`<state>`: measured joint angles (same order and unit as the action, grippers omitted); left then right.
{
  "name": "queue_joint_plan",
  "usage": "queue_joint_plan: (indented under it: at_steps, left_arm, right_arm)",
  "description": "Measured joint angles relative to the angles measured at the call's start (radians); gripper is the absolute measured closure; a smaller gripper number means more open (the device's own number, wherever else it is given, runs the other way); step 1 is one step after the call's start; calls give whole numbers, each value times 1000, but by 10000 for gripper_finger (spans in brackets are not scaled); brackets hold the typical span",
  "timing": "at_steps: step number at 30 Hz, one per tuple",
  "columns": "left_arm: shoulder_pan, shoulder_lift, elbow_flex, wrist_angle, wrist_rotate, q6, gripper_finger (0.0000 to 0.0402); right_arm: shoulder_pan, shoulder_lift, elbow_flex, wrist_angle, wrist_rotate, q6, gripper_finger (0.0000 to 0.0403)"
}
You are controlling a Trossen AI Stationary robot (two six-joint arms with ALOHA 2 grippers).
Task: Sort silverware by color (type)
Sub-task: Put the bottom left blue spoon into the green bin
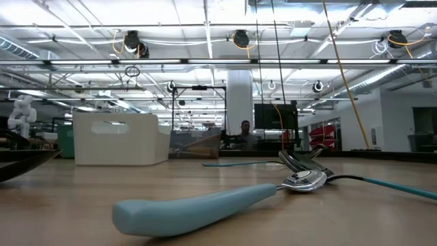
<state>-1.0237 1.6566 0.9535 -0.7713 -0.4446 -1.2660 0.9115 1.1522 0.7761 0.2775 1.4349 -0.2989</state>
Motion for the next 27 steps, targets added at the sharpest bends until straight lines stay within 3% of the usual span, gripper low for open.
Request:
queue_joint_plan:
  at_steps: [27]
  left_arm:
    - [6,109,0,68,0,-26,261]
  right_arm:
    - [0,0,0,0,0,0,273]
